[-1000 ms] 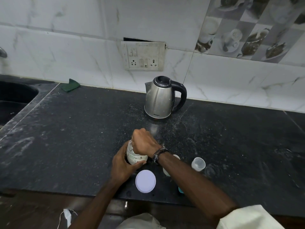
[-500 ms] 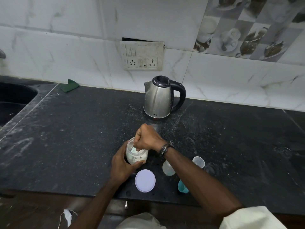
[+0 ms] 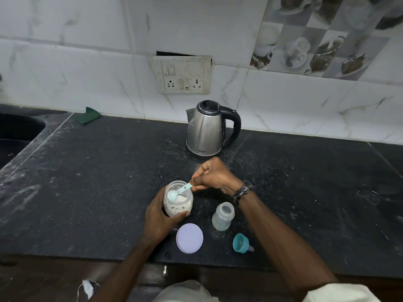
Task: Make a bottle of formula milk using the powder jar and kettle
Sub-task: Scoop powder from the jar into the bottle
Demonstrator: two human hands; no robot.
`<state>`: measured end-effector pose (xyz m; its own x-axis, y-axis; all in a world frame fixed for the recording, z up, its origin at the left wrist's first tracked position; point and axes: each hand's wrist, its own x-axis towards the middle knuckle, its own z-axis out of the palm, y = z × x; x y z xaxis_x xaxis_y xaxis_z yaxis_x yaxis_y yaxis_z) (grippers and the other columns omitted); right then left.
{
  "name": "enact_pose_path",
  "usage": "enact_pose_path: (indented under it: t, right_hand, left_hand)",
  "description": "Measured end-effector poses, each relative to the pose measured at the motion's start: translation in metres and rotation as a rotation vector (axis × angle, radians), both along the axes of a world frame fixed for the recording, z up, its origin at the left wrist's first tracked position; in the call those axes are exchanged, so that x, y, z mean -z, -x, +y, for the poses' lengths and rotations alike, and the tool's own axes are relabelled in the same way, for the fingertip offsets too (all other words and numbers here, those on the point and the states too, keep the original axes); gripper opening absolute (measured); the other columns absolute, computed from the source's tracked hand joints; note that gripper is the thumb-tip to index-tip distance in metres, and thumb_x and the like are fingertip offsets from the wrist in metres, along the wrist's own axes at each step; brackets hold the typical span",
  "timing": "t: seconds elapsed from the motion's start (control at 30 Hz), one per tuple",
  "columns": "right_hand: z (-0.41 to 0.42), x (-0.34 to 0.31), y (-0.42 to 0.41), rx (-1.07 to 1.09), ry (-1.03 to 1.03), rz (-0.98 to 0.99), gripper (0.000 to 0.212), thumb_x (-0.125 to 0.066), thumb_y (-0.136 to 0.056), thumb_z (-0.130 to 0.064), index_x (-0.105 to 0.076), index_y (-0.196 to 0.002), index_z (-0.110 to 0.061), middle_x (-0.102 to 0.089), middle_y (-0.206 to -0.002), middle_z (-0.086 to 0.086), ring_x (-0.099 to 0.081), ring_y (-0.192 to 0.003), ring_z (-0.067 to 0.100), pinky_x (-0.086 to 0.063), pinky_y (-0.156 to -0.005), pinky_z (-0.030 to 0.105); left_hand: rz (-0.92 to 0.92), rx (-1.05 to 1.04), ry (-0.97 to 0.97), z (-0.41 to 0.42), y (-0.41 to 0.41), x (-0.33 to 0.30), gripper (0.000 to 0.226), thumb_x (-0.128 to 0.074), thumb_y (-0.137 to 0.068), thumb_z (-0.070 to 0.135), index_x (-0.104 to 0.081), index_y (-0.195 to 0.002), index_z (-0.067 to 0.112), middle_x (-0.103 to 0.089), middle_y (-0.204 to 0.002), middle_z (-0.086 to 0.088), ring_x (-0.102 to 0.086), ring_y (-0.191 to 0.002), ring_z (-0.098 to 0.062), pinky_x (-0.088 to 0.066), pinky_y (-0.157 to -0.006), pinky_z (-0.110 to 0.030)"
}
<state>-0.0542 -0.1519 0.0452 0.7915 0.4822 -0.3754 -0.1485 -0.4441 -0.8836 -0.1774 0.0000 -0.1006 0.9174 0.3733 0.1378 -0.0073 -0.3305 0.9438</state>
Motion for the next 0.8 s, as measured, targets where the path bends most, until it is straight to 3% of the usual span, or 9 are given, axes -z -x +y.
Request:
enact_pose_path:
  t: [0.13,0.3,0.43,0.57,0.7,0.8]
  right_hand:
    - [-0.011,-0.001,-0.001,0.062,-0.044,0.043,0.007,-0.071,-0.078,0.015,-0.065,-0.078,0.012,-0.071,-0.071,0.020,-0.072,-0.059,0.021,-0.059,-0.055,0.022]
    - [-0.014,-0.001,-0.001,0.079,-0.045,0.048,0.008,-0.072,-0.078,0.015,-0.066,-0.076,0.010,-0.071,-0.067,0.018,-0.072,-0.059,0.021,-0.057,-0.052,0.020]
    - [-0.013,-0.002,-0.001,0.079,-0.049,0.028,0.011,-0.072,-0.078,0.014,-0.066,-0.073,0.007,-0.071,-0.069,0.019,-0.073,-0.059,0.021,-0.059,-0.054,0.021]
    - [-0.012,0.000,0.001,0.086,-0.017,-0.001,0.010,-0.072,-0.078,0.013,-0.066,-0.073,0.006,-0.071,-0.074,0.022,-0.073,-0.060,0.022,-0.056,-0.051,0.020]
    - [0.000,0.004,0.005,-0.037,0.162,-0.209,0.008,-0.078,-0.076,0.002,-0.071,-0.073,-0.001,-0.073,-0.066,0.013,-0.069,-0.054,0.015,-0.054,-0.051,0.023]
    - [0.022,0.009,0.012,-0.160,0.380,-0.426,0.006,-0.081,-0.072,-0.009,-0.075,-0.070,-0.011,-0.074,-0.064,-0.002,-0.069,-0.053,0.006,-0.060,-0.064,0.027]
  left_hand:
    - [-0.003,0.014,-0.009,0.001,0.001,-0.002,0.094,-0.100,-0.058,0.019,-0.050,-0.123,0.066,-0.064,-0.123,0.035,-0.061,-0.119,0.006,-0.050,-0.099,-0.022]
    - [-0.002,0.019,0.027,0.001,0.001,0.000,0.092,-0.100,-0.058,0.019,-0.052,-0.130,0.049,-0.066,-0.129,0.023,-0.061,-0.122,0.001,-0.052,-0.103,-0.031]
    - [-0.008,0.027,0.018,0.000,0.001,-0.003,0.090,-0.100,-0.059,0.016,-0.053,-0.126,0.053,-0.064,-0.125,0.034,-0.061,-0.119,0.004,-0.051,-0.100,-0.026]
    - [-0.015,0.021,0.025,0.000,0.001,-0.004,0.091,-0.101,-0.058,0.018,-0.053,-0.127,0.053,-0.066,-0.125,0.029,-0.062,-0.119,0.002,-0.052,-0.101,-0.030]
    - [-0.014,0.008,0.030,0.000,0.001,-0.002,0.093,-0.101,-0.057,0.018,-0.053,-0.124,0.061,-0.067,-0.124,0.028,-0.064,-0.118,0.000,-0.054,-0.100,-0.033]
    - [-0.011,0.009,0.049,0.000,0.001,-0.003,0.091,-0.100,-0.058,0.017,-0.055,-0.128,0.053,-0.070,-0.126,0.018,-0.066,-0.117,-0.005,-0.055,-0.101,-0.040]
